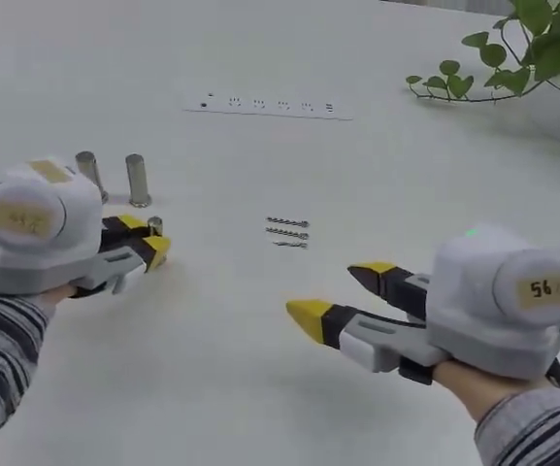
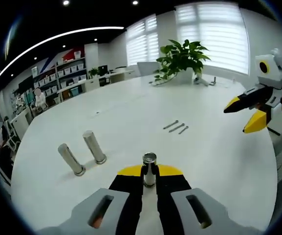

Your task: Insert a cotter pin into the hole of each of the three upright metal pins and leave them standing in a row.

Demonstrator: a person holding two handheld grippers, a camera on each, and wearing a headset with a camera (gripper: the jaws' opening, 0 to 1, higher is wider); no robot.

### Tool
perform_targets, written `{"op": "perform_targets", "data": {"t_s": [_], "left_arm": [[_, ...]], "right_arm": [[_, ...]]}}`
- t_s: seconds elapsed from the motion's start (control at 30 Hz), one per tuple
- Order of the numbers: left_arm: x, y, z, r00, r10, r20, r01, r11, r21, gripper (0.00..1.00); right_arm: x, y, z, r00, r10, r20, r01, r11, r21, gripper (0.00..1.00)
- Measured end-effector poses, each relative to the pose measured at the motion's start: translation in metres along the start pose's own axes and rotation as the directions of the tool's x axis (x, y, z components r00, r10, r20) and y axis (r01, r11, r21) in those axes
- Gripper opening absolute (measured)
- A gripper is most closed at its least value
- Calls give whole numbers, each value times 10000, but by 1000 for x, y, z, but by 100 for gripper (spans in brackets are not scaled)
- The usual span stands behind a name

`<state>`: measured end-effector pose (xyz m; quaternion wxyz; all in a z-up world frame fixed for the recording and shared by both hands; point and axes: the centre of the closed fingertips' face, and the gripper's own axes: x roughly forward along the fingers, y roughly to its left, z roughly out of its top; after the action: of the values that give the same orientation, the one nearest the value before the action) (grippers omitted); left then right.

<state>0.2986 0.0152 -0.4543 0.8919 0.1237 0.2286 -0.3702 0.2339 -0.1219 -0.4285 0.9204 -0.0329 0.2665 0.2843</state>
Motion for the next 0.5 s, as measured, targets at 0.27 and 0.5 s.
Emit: {"op": "perform_targets", "data": {"t_s": [0.27, 0.5], "left_arm": [[3, -26, -1, 9974, -716, 61, 717, 9972, -214, 5], [3, -34, -4, 9958, -920, -30, 920, 9957, 43, 5]], "right_arm": [[-1, -1, -2, 9999, 71, -122, -72, 9999, -73, 45], [-2, -5, -5, 9996, 86, -284, -87, 10000, -27, 39]]}}
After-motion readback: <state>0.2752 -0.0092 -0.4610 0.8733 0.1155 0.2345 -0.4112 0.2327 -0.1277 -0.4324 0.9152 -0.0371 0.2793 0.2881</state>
